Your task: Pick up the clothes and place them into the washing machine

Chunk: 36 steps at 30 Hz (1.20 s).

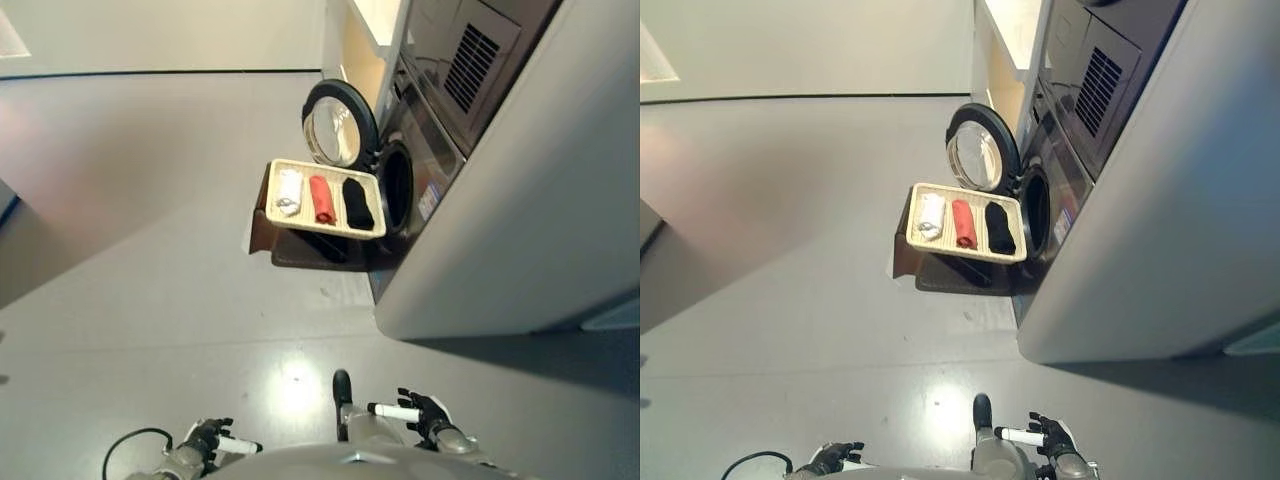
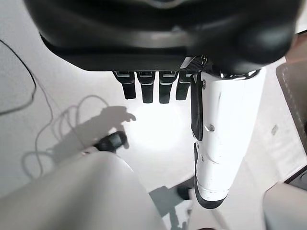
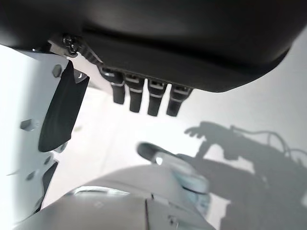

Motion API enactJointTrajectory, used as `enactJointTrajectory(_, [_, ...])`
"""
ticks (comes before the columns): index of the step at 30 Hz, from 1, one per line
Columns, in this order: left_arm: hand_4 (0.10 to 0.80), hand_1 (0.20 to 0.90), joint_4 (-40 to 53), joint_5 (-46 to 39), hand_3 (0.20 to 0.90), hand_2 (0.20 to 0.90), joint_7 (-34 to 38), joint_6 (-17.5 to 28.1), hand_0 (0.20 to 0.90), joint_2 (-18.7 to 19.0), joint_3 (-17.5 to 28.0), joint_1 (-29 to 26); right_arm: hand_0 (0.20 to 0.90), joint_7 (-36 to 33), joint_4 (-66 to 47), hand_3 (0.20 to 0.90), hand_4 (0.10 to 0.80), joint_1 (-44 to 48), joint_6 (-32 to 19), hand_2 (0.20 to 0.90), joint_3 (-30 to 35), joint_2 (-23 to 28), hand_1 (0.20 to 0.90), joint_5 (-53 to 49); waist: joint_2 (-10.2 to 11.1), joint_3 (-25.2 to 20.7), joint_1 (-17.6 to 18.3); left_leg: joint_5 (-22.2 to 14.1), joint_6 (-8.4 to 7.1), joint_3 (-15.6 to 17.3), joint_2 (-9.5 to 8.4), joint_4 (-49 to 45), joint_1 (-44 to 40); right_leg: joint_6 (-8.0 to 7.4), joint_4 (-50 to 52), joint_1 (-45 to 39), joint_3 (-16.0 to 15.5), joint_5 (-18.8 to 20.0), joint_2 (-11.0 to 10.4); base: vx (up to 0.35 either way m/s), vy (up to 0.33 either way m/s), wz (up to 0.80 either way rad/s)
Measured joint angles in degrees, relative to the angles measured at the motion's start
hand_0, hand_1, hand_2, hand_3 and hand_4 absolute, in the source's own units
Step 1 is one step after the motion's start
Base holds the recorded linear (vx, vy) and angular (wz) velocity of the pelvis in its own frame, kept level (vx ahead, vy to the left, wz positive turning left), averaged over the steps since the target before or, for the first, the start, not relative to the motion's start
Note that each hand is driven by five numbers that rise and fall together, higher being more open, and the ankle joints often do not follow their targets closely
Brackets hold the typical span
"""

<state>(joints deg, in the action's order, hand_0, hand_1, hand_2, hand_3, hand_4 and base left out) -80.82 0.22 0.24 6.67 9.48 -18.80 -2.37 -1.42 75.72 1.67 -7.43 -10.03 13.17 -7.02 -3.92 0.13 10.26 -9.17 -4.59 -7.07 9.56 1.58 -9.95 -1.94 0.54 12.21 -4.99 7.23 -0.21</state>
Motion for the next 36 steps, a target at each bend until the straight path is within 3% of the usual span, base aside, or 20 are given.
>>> enactJointTrajectory(2, [0.800,0.900,0.54,-0.95,0.900,0.900,0.04,0.44,0.900,-0.84,-0.05,-0.22,0.900,0.07,-0.27,0.900,0.800,0.11,0.10,0.900,0.10,0.38,0.900,0.84,1.10,-1.12,-1.21,1.01,-2.21,0.06,-0.47,-7.27,2.12,1.13,1.31,-1.48,-0.08,-2.61,0.15,0.350,-0.292,0.17])
enactJointTrajectory(3, [0.800,0.900,0.84,-1.23,0.900,0.900,0.01,0.27,0.900,-0.85,-0.07,-0.38,0.900,0.04,-1.10,0.900,0.800,-0.02,0.06,0.900,0.85,0.33,0.900,0.82,1.82,-1.60,-1.63,1.07,-2.37,-0.39,-0.99,-13.29,4.68,1.47,1.09,-2.54,-0.12,-2.83,0.35,0.321,-0.346,0.03])
enactJointTrajectory(5, [0.800,0.900,1.05,-2.35,0.900,0.900,0.16,0.15,0.900,-0.83,-1.73,-1.87,0.900,-0.12,-1.35,0.900,0.800,-0.63,-0.05,0.900,-0.27,0.71,0.900,0.72,4.04,-0.97,-2.26,4.60,-6.07,-1.20,-2.62,-32.87,13.21,3.42,-0.67,-5.65,-0.14,-2.78,-0.26,0.315,-0.301,-0.03])
enactJointTrajectory(8, [0.800,0.900,1.94,-3.18,0.900,0.900,0.30,0.59,0.900,-0.65,-2.14,-3.49,0.900,-0.81,-0.51,0.900,0.800,0.65,0.10,0.900,-3.31,1.35,0.900,0.56,6.46,0.88,-4.17,13.01,-5.67,-0.24,-4.56,-42.48,16.48,4.91,-0.59,-8.88,1.39,-3.93,-0.78,0.366,-0.157,-0.39])
enactJointTrajectory(9, [0.800,0.900,2.81,-3.18,0.900,0.900,0.52,1.09,0.900,-0.37,-2.12,-3.93,0.900,-1.32,-0.59,0.900,0.800,1.30,0.07,0.900,-4.01,1.40,0.900,0.39,7.53,1.57,-5.09,11.52,-4.42,2.23,-4.63,-44.16,18.21,5.65,-1.36,-10.17,3.65,-5.55,-1.35,0.381,-0.029,-0.32])
enactJointTrajectory(11, [0.800,0.900,4.05,-3.20,0.900,0.900,1.12,2.13,0.900,-0.10,-2.11,-5.35,0.900,-1.50,-0.45,0.900,0.800,1.77,0.12,0.900,-4.04,1.39,0.900,-0.25,9.22,3.68,-6.30,9.39,-1.90,6.82,-4.28,-40.65,21.63,5.99,-2.84,-12.87,4.89,-6.16,-2.56,0.427,0.048,-0.12])
enactJointTrajectory(14, [0.800,0.900,5.73,-3.19,0.900,0.900,1.52,2.81,0.900,-0.10,-1.66,-5.54,0.900,-2.34,-0.09,0.900,0.800,2.12,0.04,0.900,-4.08,1.69,0.900,-0.28,8.18,5.06,-8.13,9.70,-2.13,7.79,-2.75,-23.02,23.41,5.41,-5.11,-16.12,6.53,-6.68,-2.27,0.422,0.109,-0.30])
enactJointTrajectory(17, [0.800,0.900,5.34,-3.59,0.900,0.900,1.72,2.40,0.900,-0.65,0.07,-5.11,0.900,-2.37,0.27,0.900,0.800,2.39,0.00,0.900,-4.87,2.69,0.900,-0.25,3.12,5.47,-10.12,14.24,-3.44,5.97,-1.28,1.69,23.59,3.35,-5.57,-19.27,8.54,-9.16,-0.44,0.526,0.125,-0.46])
enactJointTrajectory(19, [0.800,0.900,4.98,-4.75,0.900,0.900,2.09,2.33,0.900,-0.56,0.77,-4.94,0.900,-2.25,1.69,0.900,0.800,1.85,0.00,0.900,-5.26,2.43,0.900,-0.24,2.24,5.12,-11.25,14.83,-3.37,5.88,-1.83,2.88,23.20,1.60,-5.35,-21.17,10.29,-10.80,-0.53,0.446,0.172,-0.63])
enactJointTrajectory(20, [0.800,0.900,5.02,-4.51,0.900,0.900,2.29,2.36,0.900,-0.59,0.69,-4.24,0.900,-2.24,2.14,0.900,0.800,0.95,-0.06,0.900,-5.52,2.71,0.900,-0.20,1.20,3.95,-11.81,13.15,-1.86,6.56,-1.87,-0.57,22.71,0.05,-5.52,-22.81,11.80,-12.80,-0.75,0.573,0.259,-0.96])
enactJointTrajectory(21, [0.800,0.900,4.83,-4.80,0.900,0.900,2.04,2.20,0.900,-0.16,0.85,-3.83,0.900,-2.26,2.37,0.900,0.800,0.63,0.02,0.900,-5.57,2.24,0.900,-0.19,1.73,3.25,-12.45,16.90,0.84,6.49,-2.85,-0.73,21.73,-0.51,-5.59,-23.54,13.20,-13.94,-2.12,0.369,0.210,-1.18])
enactJointTrajectory(23, [0.800,0.900,4.83,-4.19,0.900,0.900,2.21,2.13,0.900,1.95,0.83,-3.80,0.900,-1.76,3.43,0.900,0.800,-0.20,-0.11,0.900,-5.68,0.51,0.900,-0.14,5.89,1.53,-12.71,16.38,2.69,7.26,-7.36,-0.75,19.79,-3.00,-4.24,-23.53,15.36,-14.98,-6.82,0.264,0.176,-0.94])
enactJointTrajectory(24, [0.800,0.900,4.80,-4.14,0.900,0.900,2.21,1.98,0.900,3.13,0.64,-3.71,0.900,-1.50,3.46,0.900,0.800,0.04,-0.19,0.900,-5.51,-0.26,0.900,-0.16,7.09,1.26,-12.44,17.31,5.14,7.30,-8.97,-0.20,18.39,-4.64,-2.28,-23.22,15.07,-15.26,-8.14,0.204,0.131,-0.46])
enactJointTrajectory(25, [0.800,0.900,4.05,-4.01,0.900,0.900,2.14,1.90,0.900,3.40,0.32,-3.62,0.900,-1.25,3.67,0.900,0.800,-0.71,-0.17,0.900,-5.19,-0.66,0.900,-0.18,7.48,1.08,-11.77,17.46,5.76,7.25,-9.84,0.45,17.16,-5.11,0.30,-22.41,14.47,-15.75,-8.83,0.196,0.119,-0.14])
enactJointTrajectory(28, [0.800,0.900,4.21,-3.27,0.900,0.900,2.09,2.02,0.900,3.90,-0.08,-4.49,0.900,-0.95,4.88,0.900,0.800,-1.42,0.12,0.900,-3.69,-0.95,0.900,-0.24,7.02,1.23,-10.96,16.43,8.00,7.27,-11.25,1.41,15.37,-7.89,12.65,-17.97,15.17,-17.06,-8.36,0.238,0.185,0.10])
enactJointTrajectory(30, [0.800,0.900,4.26,-3.08,0.900,0.900,2.03,1.88,0.900,3.62,-0.95,-3.61,0.900,-0.99,4.84,0.900,0.800,-1.11,-0.11,0.900,-0.75,-0.75,0.900,-1.00,5.72,2.10,-10.37,14.98,9.32,7.76,-11.59,1.45,13.00,-10.16,27.61,-12.24,15.84,-16.23,-7.71,0.261,0.275,-0.02])
enactJointTrajectory(31, [0.800,0.900,4.12,-3.02,0.900,0.900,2.02,1.85,0.900,3.92,-1.35,-3.25,0.900,-1.00,4.67,0.900,0.800,-1.06,-0.18,0.900,-0.49,-0.82,0.900,-1.38,5.03,2.77,-10.12,13.99,10.52,7.40,-11.87,1.66,11.86,-10.06,34.23,-8.65,15.16,-14.10,-7.39,0.372,0.287,-0.13])
enactJointTrajectory(32, [0.800,0.900,4.02,-3.03,0.900,0.900,2.15,1.32,0.900,4.01,-1.81,-3.04,0.900,-1.01,3.77,0.900,0.800,-0.66,-0.27,0.900,-0.45,-0.72,0.900,-1.32,4.54,3.15,-10.01,13.28,11.50,7.44,-11.81,2.45,10.57,-8.96,37.10,-6.29,13.39,-14.87,-8.07,0.423,0.218,-0.15])
enactJointTrajectory(33, [0.800,0.900,3.70,-2.99,0.900,0.900,2.05,0.94,0.900,4.01,-1.98,-2.63,0.900,-1.02,3.61,0.900,0.800,0.31,-0.31,0.900,-0.61,-0.76,0.900,-1.29,3.38,3.73,-9.50,13.33,11.69,7.44,-11.34,3.02,9.30,-6.53,36.75,-4.54,8.72,-16.44,-8.57,0.360,0.070,-0.12])
enactJointTrajectory(36, [0.800,0.900,3.59,-2.94,0.900,0.900,1.59,0.83,0.900,4.24,-1.98,-2.09,0.900,-1.00,2.62,0.900,0.800,0.16,-0.44,0.900,0.52,-0.75,0.900,-1.36,2.86,3.88,-9.08,12.32,11.66,7.74,-11.09,3.28,8.28,-5.53,23.55,-2.71,0.62,-16.66,-9.06,0.282,-0.006,0.00])
